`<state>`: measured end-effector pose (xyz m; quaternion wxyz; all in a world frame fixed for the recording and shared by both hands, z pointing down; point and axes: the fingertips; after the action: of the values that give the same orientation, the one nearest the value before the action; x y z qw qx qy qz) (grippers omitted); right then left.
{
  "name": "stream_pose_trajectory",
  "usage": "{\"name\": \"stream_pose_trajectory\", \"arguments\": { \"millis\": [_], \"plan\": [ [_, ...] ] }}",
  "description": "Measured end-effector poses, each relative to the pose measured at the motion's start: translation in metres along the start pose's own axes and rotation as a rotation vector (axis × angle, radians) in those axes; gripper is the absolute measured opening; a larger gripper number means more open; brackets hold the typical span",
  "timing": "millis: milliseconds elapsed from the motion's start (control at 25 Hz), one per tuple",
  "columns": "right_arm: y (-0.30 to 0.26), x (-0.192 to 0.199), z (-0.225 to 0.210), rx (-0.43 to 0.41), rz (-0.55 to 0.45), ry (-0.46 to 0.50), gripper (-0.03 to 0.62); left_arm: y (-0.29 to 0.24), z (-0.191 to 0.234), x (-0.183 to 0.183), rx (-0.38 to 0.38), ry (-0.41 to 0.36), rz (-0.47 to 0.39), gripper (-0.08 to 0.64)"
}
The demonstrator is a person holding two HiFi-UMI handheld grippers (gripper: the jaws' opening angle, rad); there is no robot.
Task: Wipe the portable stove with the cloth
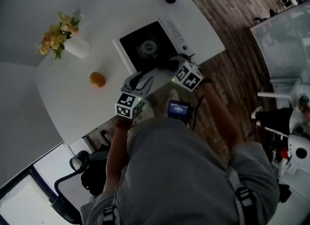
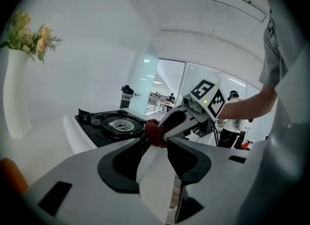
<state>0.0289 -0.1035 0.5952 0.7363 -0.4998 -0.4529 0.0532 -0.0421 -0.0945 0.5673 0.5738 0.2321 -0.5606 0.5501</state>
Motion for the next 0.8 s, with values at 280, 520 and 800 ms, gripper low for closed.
{"name": "stream_pose_trajectory", "arguments": {
  "millis": [280,520,800],
  "plan": [
    [-0.011,-0.016,0.021,0.017,0.007,-0.015,0.109,0.001,-0.006,0.008,0.047,-0.086,0.056,0.187],
    [-0.018,-0.028,0.043,0.008,-0.007,-0.022,0.107,0.003,-0.009,0.001,0.1,-0.004,0.011,0.188],
    [-0.023,-0.037,0.057,-0.05,-0.048,-0.039,0.107,0.006,-0.01,-0.003,0.121,0.035,-0.007,0.186]
  ]
}}
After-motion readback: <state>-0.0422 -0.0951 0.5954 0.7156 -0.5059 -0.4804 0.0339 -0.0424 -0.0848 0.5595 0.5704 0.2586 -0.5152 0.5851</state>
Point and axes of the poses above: the fingertips, and each gripper's own axes: y backward along the fingers, z to its left, x out of its underside, and after that the axes turned 1 degree about y, right-handed
